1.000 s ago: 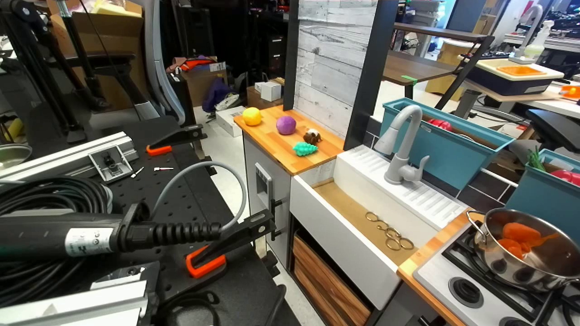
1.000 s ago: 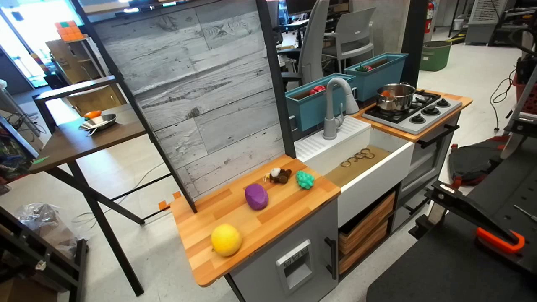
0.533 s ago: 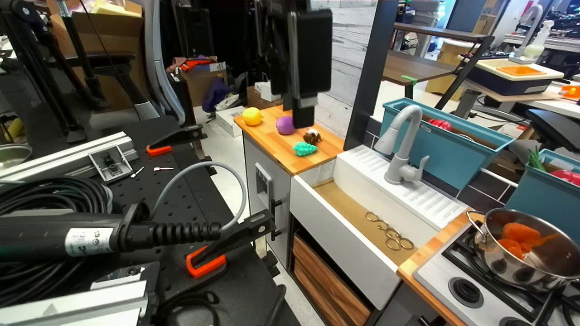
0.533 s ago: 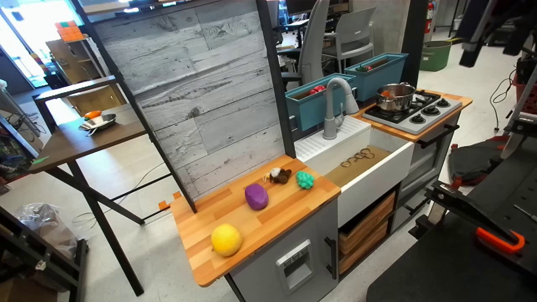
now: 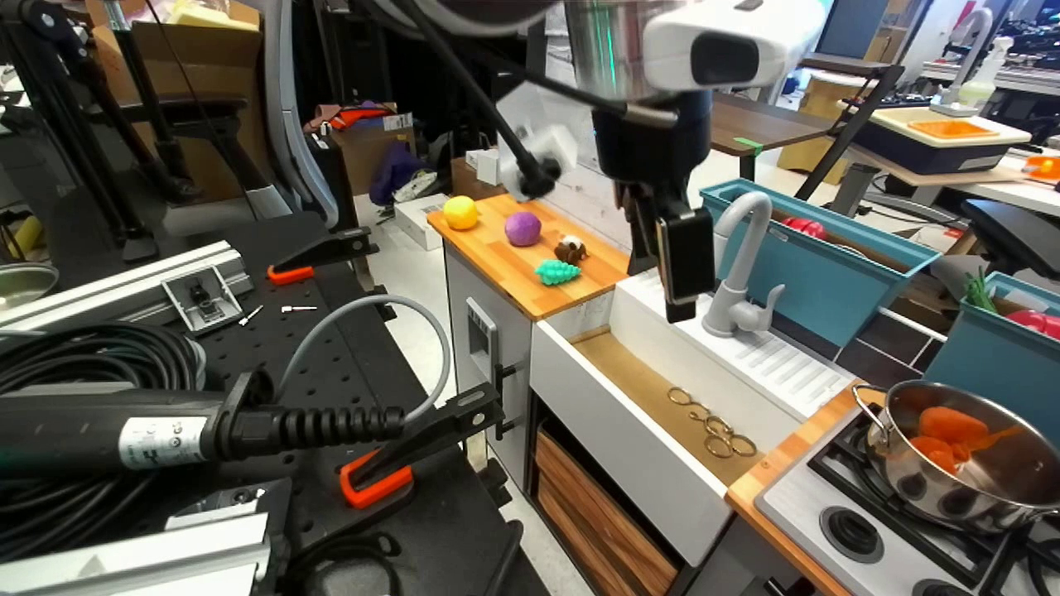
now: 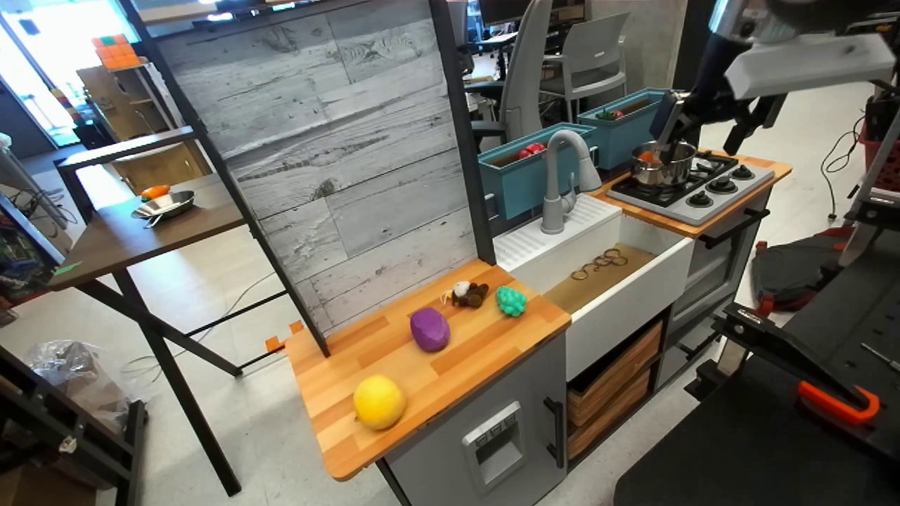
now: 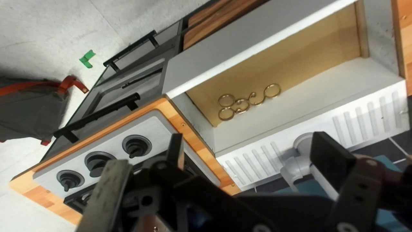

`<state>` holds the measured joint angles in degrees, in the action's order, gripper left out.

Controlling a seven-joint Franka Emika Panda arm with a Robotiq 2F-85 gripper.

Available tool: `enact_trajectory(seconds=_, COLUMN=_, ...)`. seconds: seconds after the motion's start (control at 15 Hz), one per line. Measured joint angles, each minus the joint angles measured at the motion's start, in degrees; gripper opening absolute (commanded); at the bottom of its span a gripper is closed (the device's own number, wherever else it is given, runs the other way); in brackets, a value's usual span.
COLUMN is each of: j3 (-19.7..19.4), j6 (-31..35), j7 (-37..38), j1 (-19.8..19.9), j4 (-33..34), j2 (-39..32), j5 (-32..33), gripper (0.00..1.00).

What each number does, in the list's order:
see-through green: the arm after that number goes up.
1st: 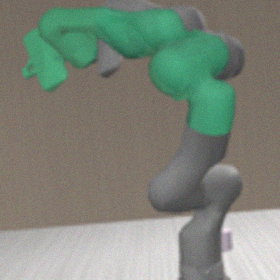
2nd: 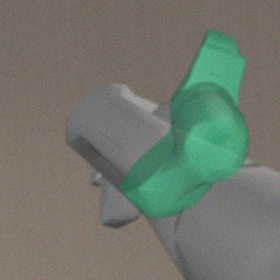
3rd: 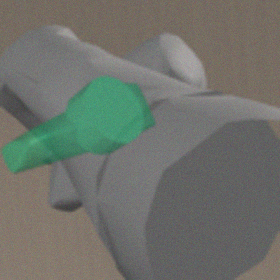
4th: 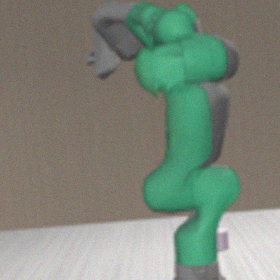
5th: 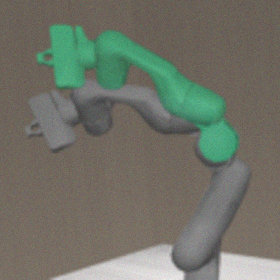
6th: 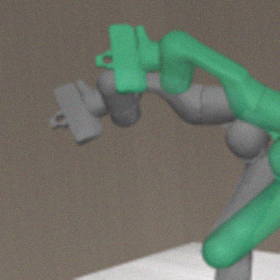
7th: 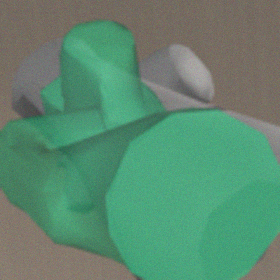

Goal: Turn the faucet to the right

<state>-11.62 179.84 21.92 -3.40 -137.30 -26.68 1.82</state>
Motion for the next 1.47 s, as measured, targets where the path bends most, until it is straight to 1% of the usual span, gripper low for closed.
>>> enact_trajectory(seconds=0.13, j3=-0.05, j6=3.09, j7=0.31, j1=-1.44, j4=6.12, j2=-7.18, j5=-3.86, gripper=1.00)
enact_trajectory(seconds=0.4, j3=3.23, j6=4.77, j7=0.31, j1=-1.76, j4=19.17, j2=-19.72, j5=-8.86, gripper=1.00)
enact_trajectory(seconds=0.6, j3=5.14, j6=5.22, j7=0.19, j1=-1.79, j4=25.94, j2=-24.80, j5=-10.15, gripper=1.00)
enact_trajectory(seconds=0.87, j3=5.87, j6=7.13, j7=-0.25, j1=-1.78, j4=30.66, j2=-27.53, j5=-10.21, gripper=1.00)
enact_trajectory(seconds=0.93, j3=5.93, j6=7.78, j7=-0.50, j1=-1.78, j4=31.27, j2=-27.76, j5=-10.21, gripper=0.75)
enact_trajectory(seconds=1.0, j3=5.99, j6=8.40, j7=-0.73, j1=-1.78, j4=31.57, j2=-27.79, j5=-10.21, gripper=0.74)
enact_trajectory(seconds=1.2, j3=6.23, j6=9.22, j7=-1.27, j1=-1.73, j4=31.99, j2=-27.76, j5=-10.21, gripper=0.49)
enact_trajectory(seconds=1.47, j3=6.37, j6=9.48, j7=-2.47, j1=-0.90, j4=30.86, j2=-27.18, j5=-10.21, gripper=0.19)
